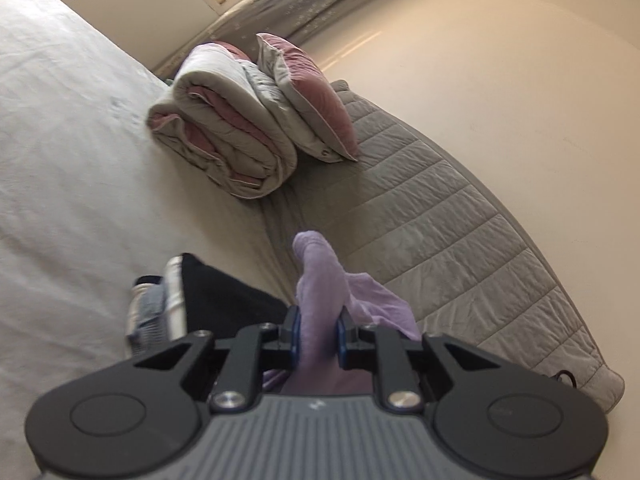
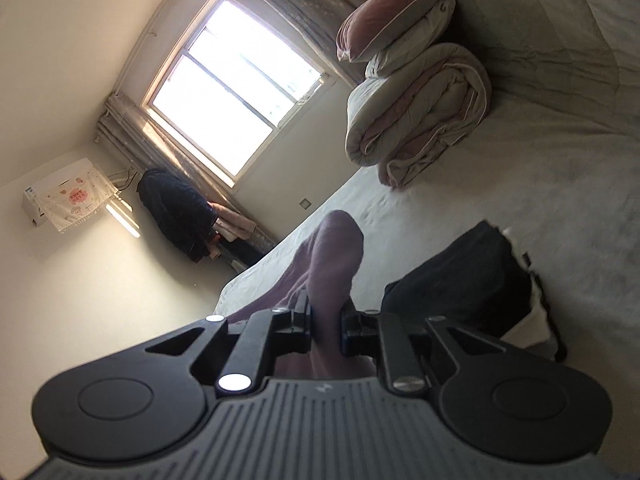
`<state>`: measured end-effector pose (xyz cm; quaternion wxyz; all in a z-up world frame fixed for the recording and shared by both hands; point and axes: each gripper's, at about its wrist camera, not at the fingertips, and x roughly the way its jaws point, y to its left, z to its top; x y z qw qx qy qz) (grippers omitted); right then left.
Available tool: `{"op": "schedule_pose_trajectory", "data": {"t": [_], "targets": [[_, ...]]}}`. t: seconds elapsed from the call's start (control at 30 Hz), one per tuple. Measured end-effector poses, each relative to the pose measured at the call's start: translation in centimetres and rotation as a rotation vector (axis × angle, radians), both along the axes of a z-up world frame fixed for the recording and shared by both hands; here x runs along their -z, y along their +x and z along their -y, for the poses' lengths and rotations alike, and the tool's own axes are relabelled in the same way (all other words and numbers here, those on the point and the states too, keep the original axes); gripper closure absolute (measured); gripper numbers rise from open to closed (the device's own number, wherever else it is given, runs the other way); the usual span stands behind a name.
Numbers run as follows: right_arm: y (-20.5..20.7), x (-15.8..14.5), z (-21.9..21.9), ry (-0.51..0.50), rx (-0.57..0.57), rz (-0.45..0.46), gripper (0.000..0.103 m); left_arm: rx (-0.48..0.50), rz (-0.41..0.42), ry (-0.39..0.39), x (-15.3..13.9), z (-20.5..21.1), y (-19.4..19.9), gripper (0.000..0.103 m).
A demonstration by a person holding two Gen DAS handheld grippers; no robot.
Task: Fold clothes
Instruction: 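Carry the lavender bundle with both grippers onto the folded clothes stack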
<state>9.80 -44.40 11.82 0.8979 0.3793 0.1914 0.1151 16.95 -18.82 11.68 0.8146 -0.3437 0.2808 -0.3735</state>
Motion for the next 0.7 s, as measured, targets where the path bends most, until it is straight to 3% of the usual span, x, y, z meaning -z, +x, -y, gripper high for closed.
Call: {"op": "schedule_pose_trajectory", "data": {"t": [0.2,0.4,0.53,0.7], "targets": [[3.8,0.5,4.1,-0.057,0.037,-0.018,0.086,0.019,-0.008,-0.005,0.2,4.5,4.0,0.086],[9.2,5.0,5.1,-0.132,0.045,-0.056,0.086,-0.053,-0.03,-0.005,4.1,5.6,8.4,0.086],[12.0,8.4,5.0,-0.189,0.072,-0.068,0.083,-0.12,-0.06,0.065,7.2,6.2,11.1,0.084],[12.7,10.4,4.3,-0.373,0.123,-0.092,0.078,-0.198,-0.057,0.142,8.0,5.2,12.5,0.082]]}}
